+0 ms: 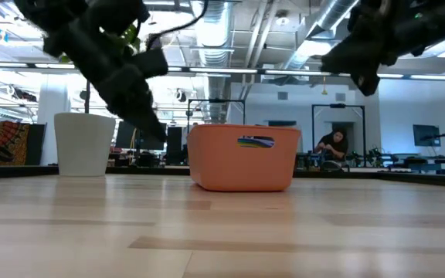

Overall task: Nest measuring cups in basket
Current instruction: Return to Home Position

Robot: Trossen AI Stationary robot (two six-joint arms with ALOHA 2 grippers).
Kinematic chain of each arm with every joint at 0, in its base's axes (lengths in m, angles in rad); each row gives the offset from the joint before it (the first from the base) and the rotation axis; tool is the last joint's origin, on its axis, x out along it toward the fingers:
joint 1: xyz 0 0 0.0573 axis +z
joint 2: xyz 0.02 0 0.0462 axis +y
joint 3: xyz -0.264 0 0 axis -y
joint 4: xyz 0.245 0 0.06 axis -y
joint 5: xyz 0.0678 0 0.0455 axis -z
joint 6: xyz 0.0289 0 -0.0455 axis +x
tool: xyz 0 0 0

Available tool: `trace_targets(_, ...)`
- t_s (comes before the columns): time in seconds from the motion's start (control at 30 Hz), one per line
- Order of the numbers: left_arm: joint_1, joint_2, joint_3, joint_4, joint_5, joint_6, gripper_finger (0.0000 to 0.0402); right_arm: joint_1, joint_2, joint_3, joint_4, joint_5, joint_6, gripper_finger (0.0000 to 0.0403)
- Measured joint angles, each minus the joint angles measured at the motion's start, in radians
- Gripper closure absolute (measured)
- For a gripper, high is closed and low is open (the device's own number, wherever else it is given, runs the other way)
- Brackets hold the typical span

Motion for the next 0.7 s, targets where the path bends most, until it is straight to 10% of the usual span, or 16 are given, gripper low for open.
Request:
trace_targets(0.33,0.097,0.169,-0.040,0.345,0.046,0.066,0.0401,0.138,0.022,-0.024,0.121,0.067,-0.069,0.0390)
trace_targets(0.7,0.138,0.210,0.023,0.365,0.046,0.186,0.0401,0.159,0.031,-0.022,0.155,0.198,-0.139,0.0380)
